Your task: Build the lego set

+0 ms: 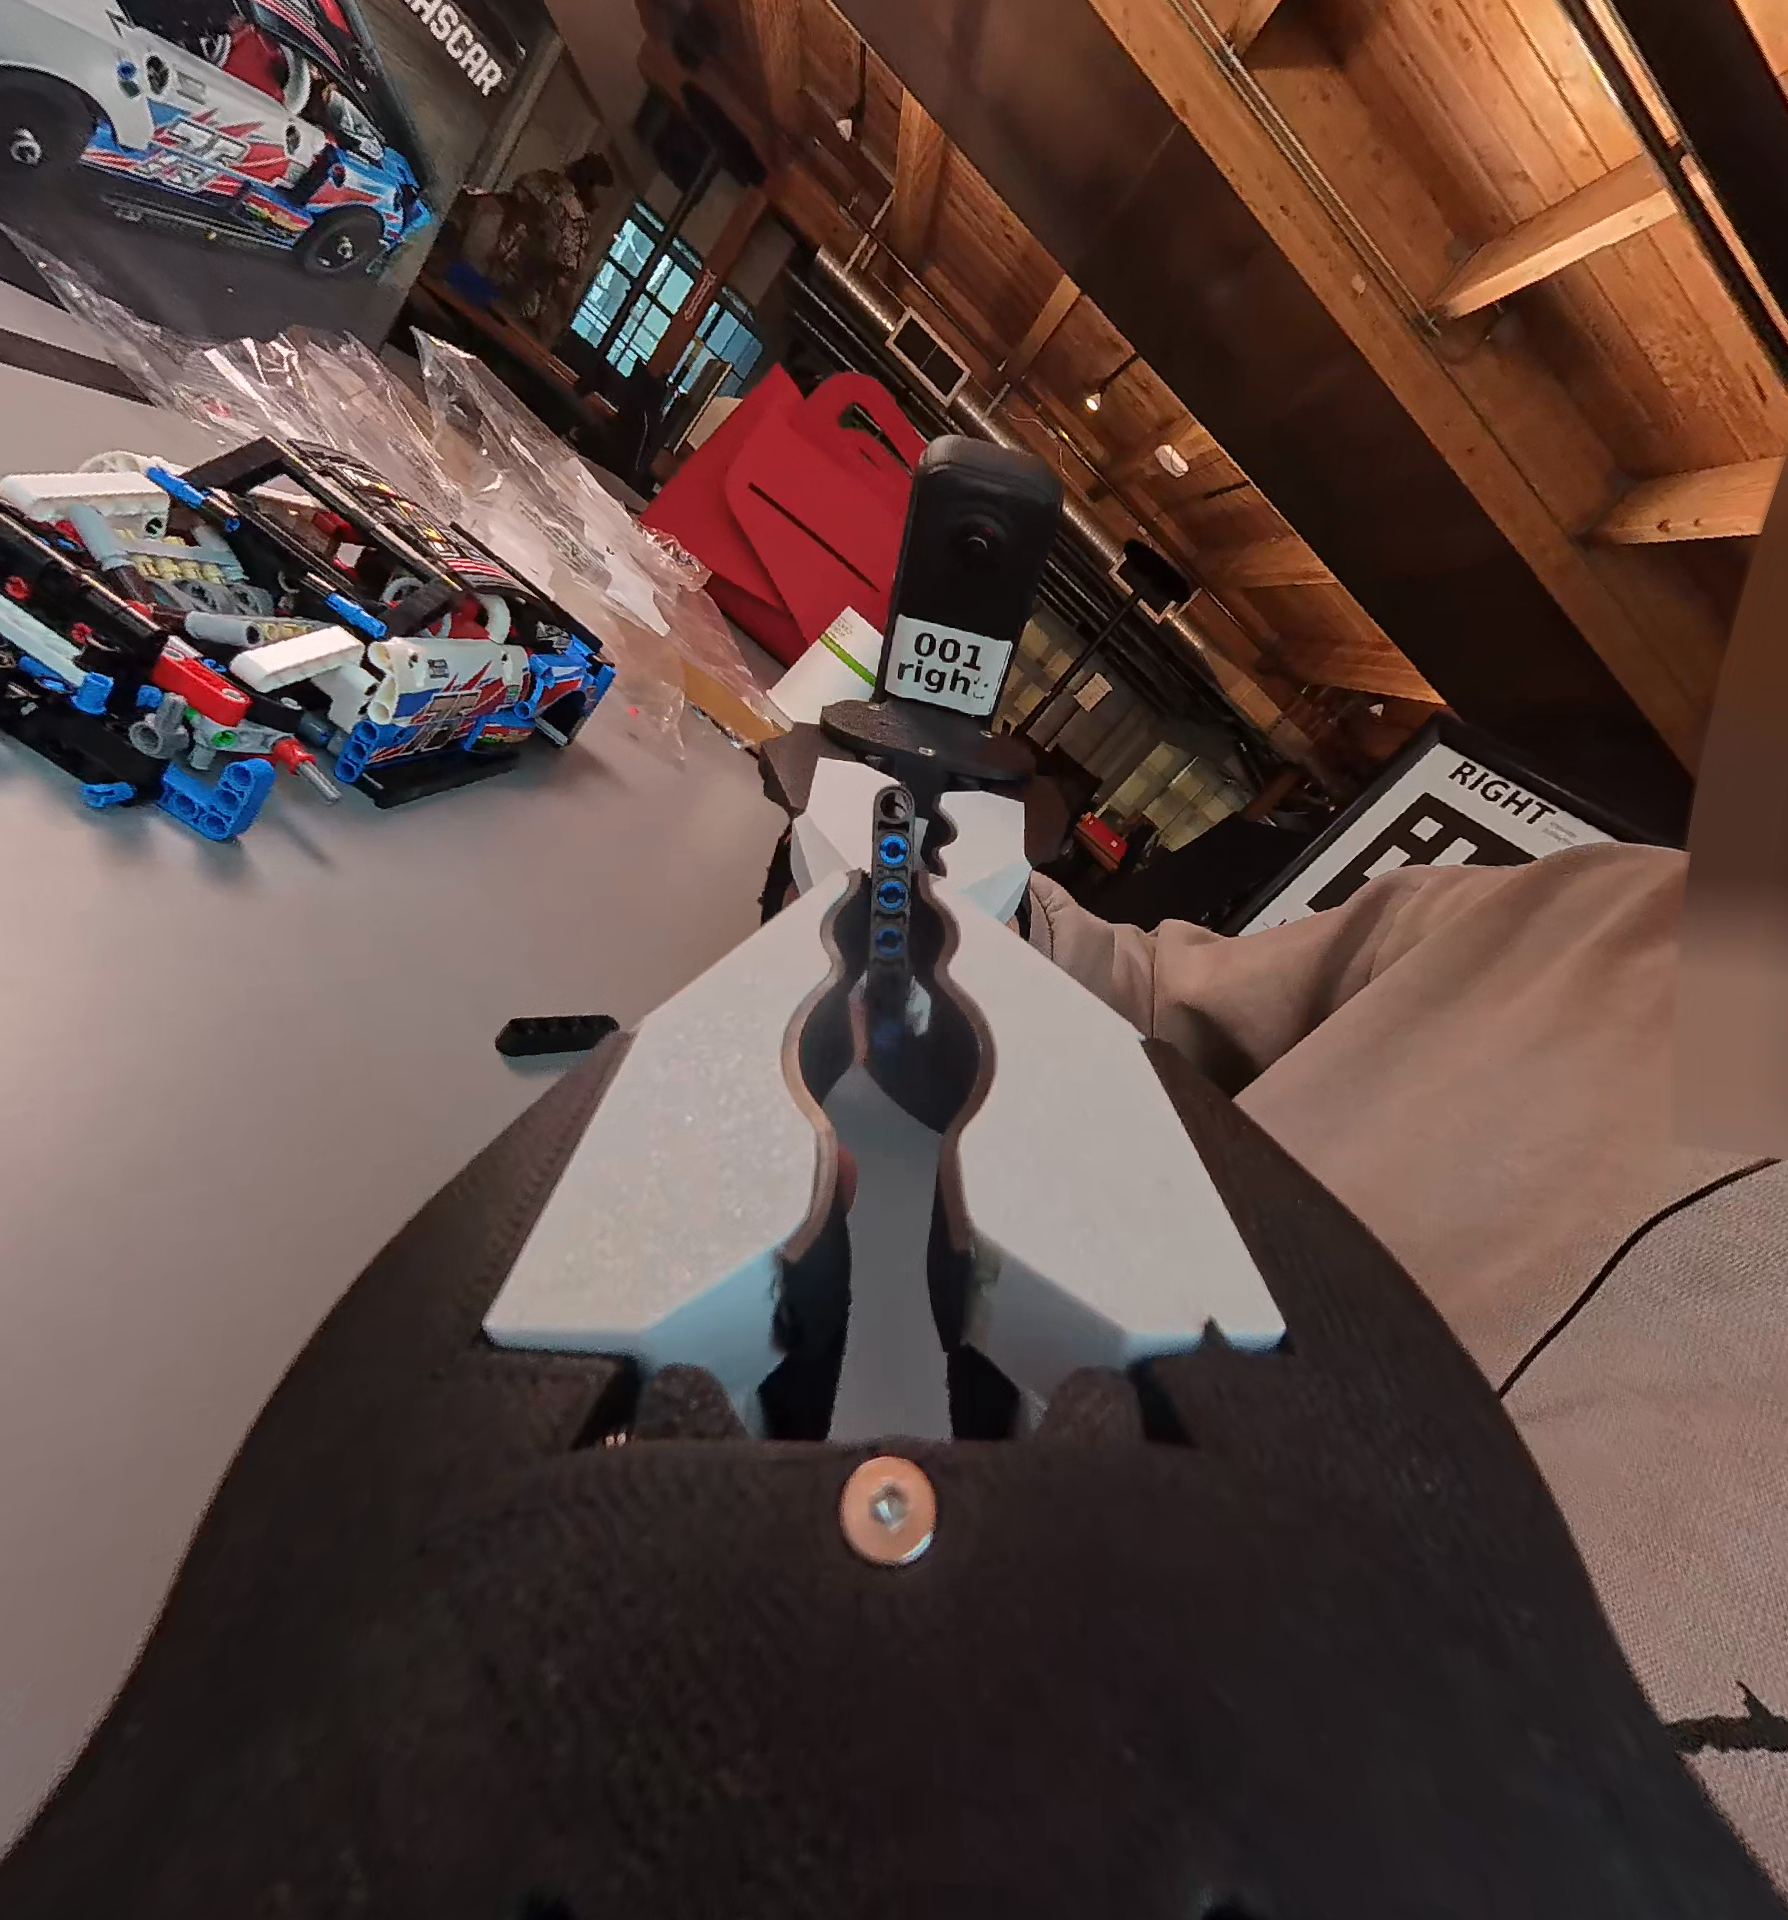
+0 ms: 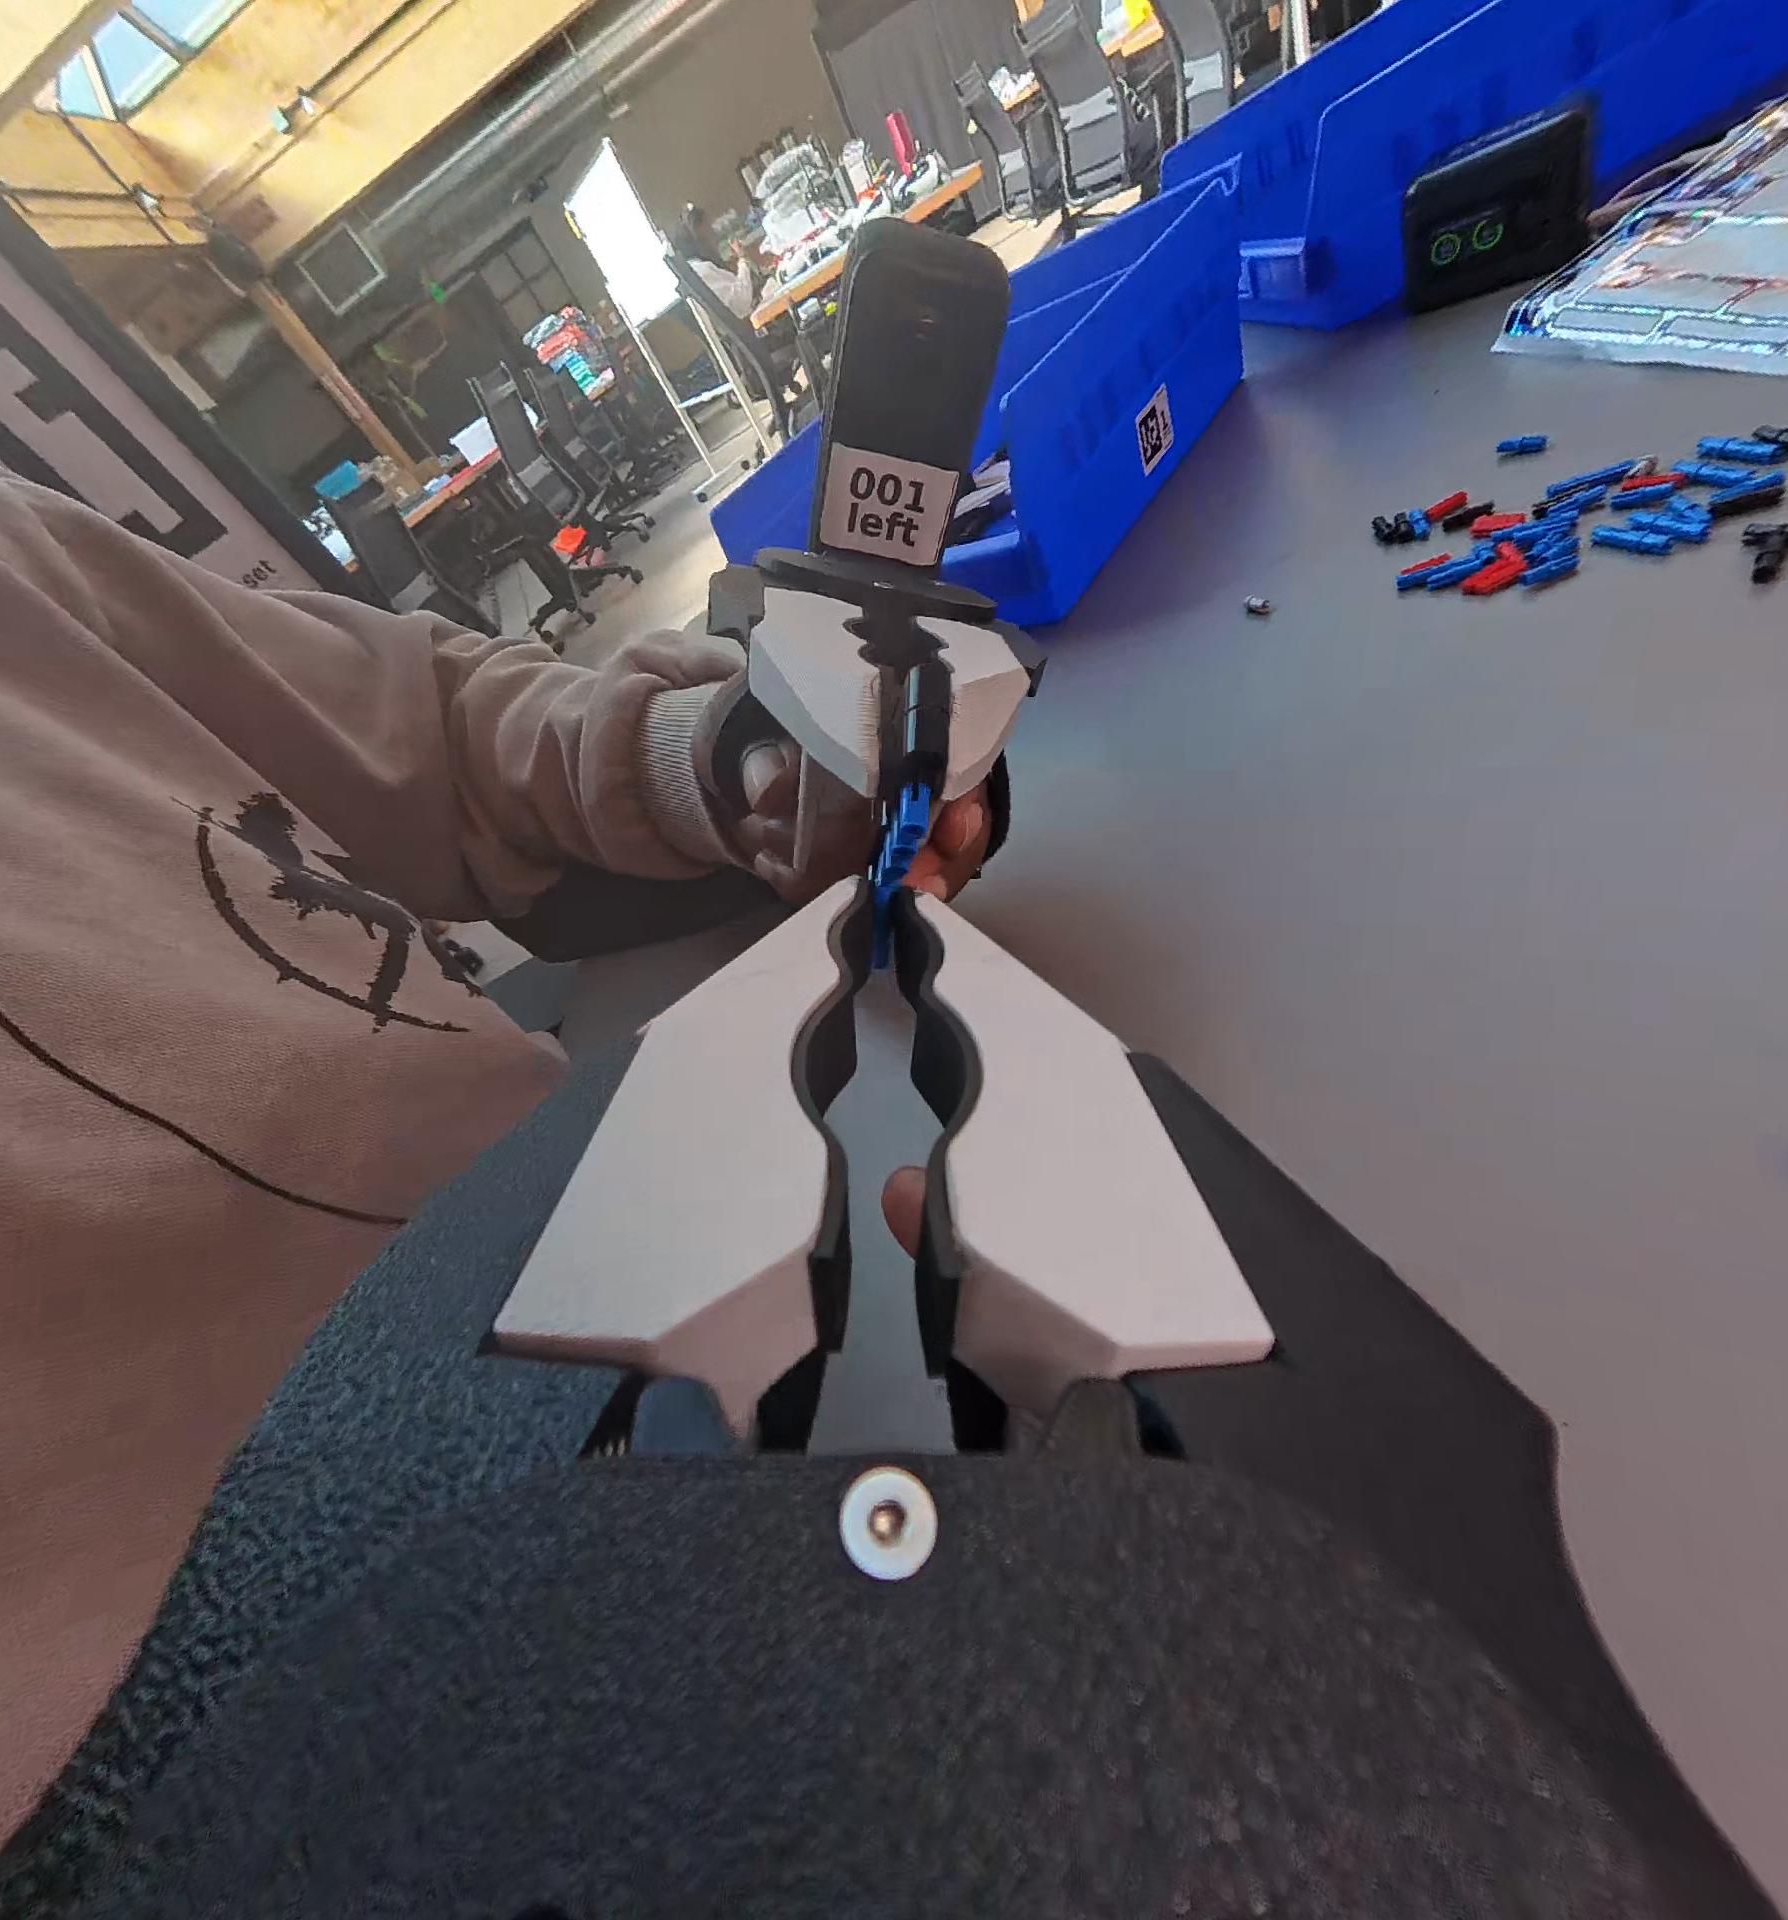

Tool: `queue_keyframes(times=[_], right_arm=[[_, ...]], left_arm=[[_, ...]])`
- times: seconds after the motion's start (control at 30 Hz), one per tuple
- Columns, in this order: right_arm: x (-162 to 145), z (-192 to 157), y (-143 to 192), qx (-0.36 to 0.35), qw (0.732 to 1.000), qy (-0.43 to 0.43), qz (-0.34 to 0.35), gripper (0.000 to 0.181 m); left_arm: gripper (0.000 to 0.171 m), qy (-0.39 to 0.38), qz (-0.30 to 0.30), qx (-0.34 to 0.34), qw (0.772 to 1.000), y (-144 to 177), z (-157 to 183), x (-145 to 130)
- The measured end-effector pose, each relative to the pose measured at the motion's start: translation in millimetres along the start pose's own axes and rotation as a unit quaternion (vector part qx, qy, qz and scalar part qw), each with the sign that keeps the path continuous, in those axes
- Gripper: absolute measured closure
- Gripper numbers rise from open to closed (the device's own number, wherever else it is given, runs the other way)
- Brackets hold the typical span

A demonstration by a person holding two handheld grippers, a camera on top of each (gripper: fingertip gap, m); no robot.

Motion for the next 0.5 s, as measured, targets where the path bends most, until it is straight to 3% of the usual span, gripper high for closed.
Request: queue_keyframes(times=[0.17, 0.5], right_arm=[[0.2, -1.8, 0.5, 0.008, 0.999, 0.034, -0.021, 0.181], [1.0, -2.0, 1.4, 0.038, 0.999, 0.004, 0.011, 0.181]], left_arm=[[0.166, 0.007, 0.002, -0.011, 1.0, -3.2, -0.1, -2.1], [0.165, 0.031, 0.016, -0.044, 0.998, -4.6, 0.7, -0.4]])
Point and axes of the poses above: each gripper's, where its closed fingertips meet, y back along the fingers, x out of its top, z = x × y across the jaws, the point moved 9 cm from there along y, back along the fingers, and after that the axes turned 7 degrees about -z, right-handed, at the moved point
